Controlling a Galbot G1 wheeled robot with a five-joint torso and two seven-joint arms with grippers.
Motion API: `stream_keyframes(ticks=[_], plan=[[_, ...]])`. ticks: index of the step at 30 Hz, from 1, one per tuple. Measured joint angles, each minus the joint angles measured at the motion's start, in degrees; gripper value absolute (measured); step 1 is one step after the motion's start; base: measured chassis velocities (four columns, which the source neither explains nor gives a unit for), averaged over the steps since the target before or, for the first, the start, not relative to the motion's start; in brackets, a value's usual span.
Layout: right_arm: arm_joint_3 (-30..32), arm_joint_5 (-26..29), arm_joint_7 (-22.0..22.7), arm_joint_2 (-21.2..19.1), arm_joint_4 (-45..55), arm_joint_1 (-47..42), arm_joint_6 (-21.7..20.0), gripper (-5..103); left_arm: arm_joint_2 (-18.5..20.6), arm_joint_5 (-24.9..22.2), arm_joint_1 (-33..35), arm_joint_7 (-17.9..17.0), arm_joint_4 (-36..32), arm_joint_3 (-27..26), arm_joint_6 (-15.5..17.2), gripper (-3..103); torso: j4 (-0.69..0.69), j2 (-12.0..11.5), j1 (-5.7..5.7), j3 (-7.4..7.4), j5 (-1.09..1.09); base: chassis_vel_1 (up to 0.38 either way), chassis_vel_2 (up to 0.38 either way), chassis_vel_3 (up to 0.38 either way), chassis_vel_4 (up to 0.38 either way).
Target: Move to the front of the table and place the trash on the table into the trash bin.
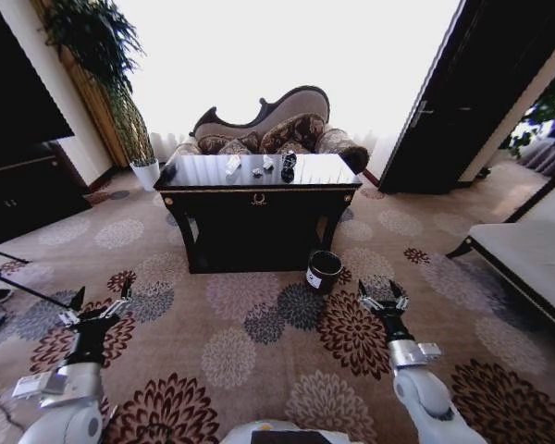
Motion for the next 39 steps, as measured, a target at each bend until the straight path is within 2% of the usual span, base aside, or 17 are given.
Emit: stream_keyframes(ticks=[12, 30, 39], plan=[[-4.13, 1.12, -2.05, 2.36, 1.71, -0.59, 0.5, 100, -0.17, 0.01, 0.11, 0.09, -0.28, -0.19, -0.17, 100, 0.0, 0.0, 0.0, 0.0, 0.0, 0.0, 0.0, 0.0, 0.0], [-4.28, 1.27, -2.31, 2.25, 1.75, -0.25, 0.47, 100, -0.33, 0.9, -0.16, 0.67, 0.44, 0.3, -0.81, 100, 0.0, 0.01, -0.01, 0.0, -0.01, 0.0, 0.0, 0.0, 0.0], [-4.42, 1.58, -2.25, 2.44, 1.68, 0.08, 0.44, 100, -0.29, 0.91, 0.01, 0.76, 0.4, 0.11, -0.95, 100, 0.0, 0.01, -0.01, 0.0, 0.0, -0.094, 0.098, 0.085, -0.099]])
